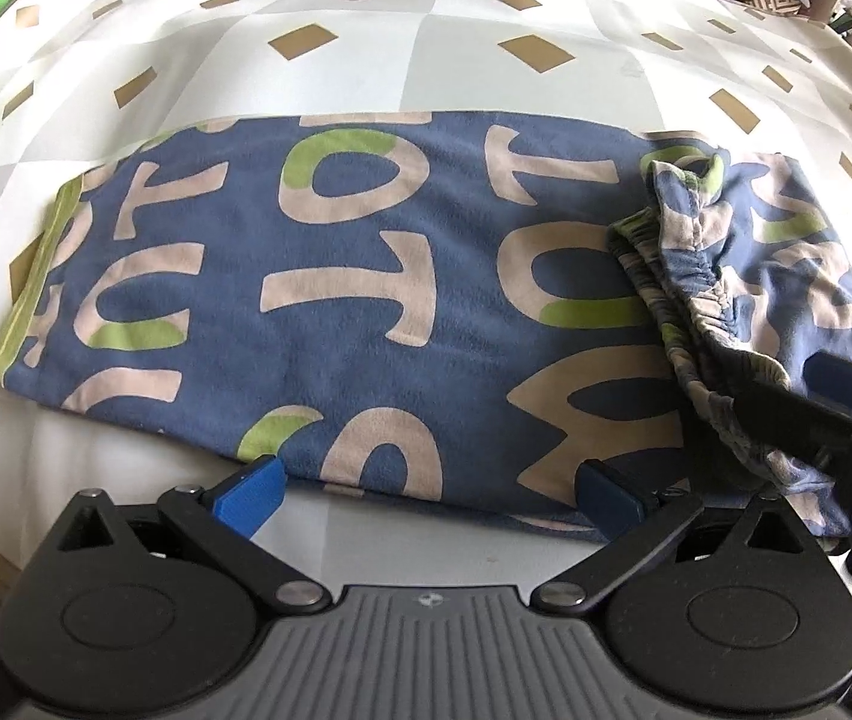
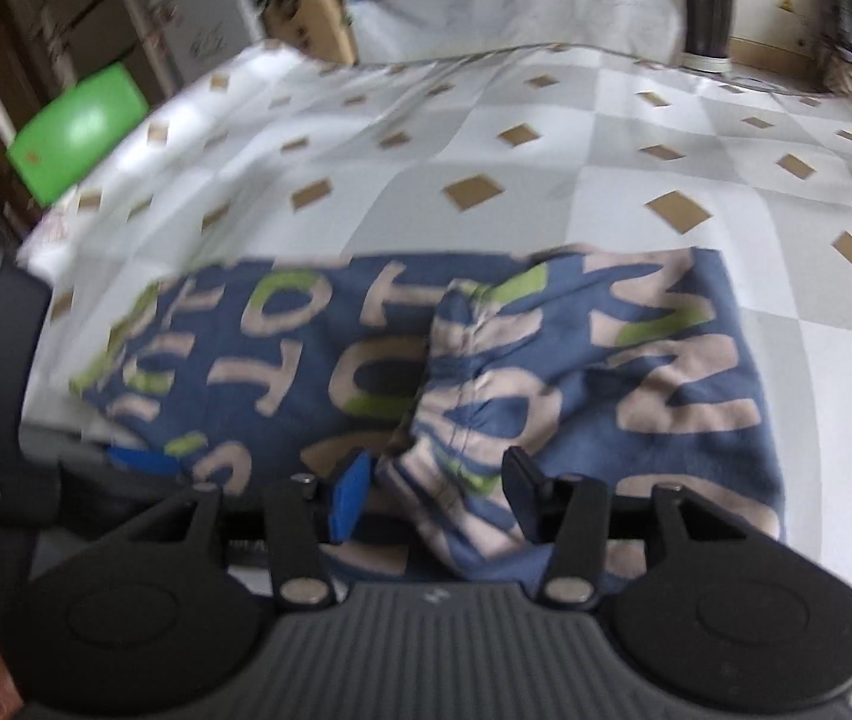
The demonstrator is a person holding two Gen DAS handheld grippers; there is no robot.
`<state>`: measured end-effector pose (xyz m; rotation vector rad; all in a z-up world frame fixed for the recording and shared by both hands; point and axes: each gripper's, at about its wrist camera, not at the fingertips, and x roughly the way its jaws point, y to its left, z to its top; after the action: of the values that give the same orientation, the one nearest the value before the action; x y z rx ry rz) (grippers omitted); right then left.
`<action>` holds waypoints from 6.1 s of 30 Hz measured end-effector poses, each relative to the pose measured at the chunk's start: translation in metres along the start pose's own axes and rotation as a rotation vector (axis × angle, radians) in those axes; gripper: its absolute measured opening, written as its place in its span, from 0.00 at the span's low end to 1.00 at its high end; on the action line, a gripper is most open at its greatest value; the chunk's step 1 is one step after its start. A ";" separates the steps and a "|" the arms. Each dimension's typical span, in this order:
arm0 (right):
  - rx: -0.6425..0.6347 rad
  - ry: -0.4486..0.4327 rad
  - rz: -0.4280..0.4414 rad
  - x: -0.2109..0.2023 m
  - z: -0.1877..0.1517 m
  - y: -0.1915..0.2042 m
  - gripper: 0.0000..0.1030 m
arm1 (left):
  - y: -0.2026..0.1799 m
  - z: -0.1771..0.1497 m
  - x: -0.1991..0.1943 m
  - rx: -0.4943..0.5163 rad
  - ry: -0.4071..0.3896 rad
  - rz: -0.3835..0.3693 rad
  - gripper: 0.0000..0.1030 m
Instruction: Fold clothes
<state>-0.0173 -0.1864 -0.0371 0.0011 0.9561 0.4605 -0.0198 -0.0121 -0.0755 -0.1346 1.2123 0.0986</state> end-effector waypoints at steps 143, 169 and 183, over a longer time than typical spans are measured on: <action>0.206 -0.006 -0.087 0.042 -0.006 0.022 0.66 | 0.039 0.004 -0.008 -0.116 -0.106 0.197 1.00; 0.148 0.084 -0.062 0.018 -0.042 0.058 0.75 | 0.041 -0.007 -0.023 -0.075 -0.109 0.145 1.00; 0.654 -0.023 -0.276 -0.012 -0.055 -0.017 0.75 | 0.002 0.019 -0.031 -0.032 -0.132 0.079 1.00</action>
<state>-0.0599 -0.2168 -0.0628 0.4598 1.0309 -0.1195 -0.0131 -0.0077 -0.0395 -0.1067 1.0848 0.1931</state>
